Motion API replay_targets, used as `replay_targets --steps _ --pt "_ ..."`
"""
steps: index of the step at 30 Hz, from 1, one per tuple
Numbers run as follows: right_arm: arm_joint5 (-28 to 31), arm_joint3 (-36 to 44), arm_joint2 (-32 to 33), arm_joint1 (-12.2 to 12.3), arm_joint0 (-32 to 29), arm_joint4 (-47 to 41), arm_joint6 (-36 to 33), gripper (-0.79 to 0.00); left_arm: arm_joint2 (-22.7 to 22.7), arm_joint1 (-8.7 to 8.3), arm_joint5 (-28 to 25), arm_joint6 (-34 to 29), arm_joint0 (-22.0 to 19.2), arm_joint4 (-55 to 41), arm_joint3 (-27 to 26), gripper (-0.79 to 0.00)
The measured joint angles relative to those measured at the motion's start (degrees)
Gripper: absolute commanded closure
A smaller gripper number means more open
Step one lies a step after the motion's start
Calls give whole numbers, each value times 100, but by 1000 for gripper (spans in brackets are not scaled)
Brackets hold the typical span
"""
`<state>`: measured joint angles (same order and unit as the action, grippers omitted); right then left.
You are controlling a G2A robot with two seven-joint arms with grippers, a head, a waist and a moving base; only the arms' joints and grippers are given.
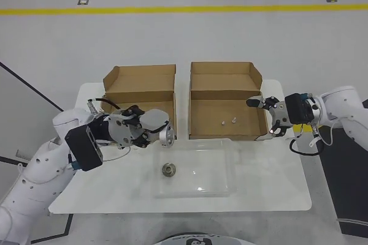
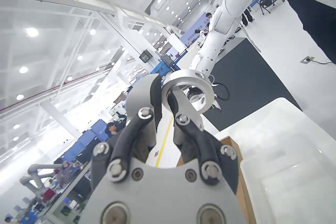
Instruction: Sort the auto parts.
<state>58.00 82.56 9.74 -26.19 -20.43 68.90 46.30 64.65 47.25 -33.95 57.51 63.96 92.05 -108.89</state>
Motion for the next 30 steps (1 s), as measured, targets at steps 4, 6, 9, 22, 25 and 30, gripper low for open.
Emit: replay_targets --steps 4,6,9,22,25,30 --pt "0 0 0 0 0 0 0 -785 0 0 0 1 0 -1 0 0" --pt "0 0 0 0 0 0 0 -785 0 0 0 1 0 -1 0 0" --pt "0 0 0 0 0 0 0 -785 0 0 0 1 0 -1 0 0" --pt "0 0 0 0 0 0 0 -785 -253 244 376 465 92 -1706 -353 0" --pt "0 0 0 0 0 0 0 -785 -317 298 340 696 84 -1834 -397 0" --pt "0 0 0 0 0 0 0 -785 -423 407 464 1023 137 -2283 -427 0"
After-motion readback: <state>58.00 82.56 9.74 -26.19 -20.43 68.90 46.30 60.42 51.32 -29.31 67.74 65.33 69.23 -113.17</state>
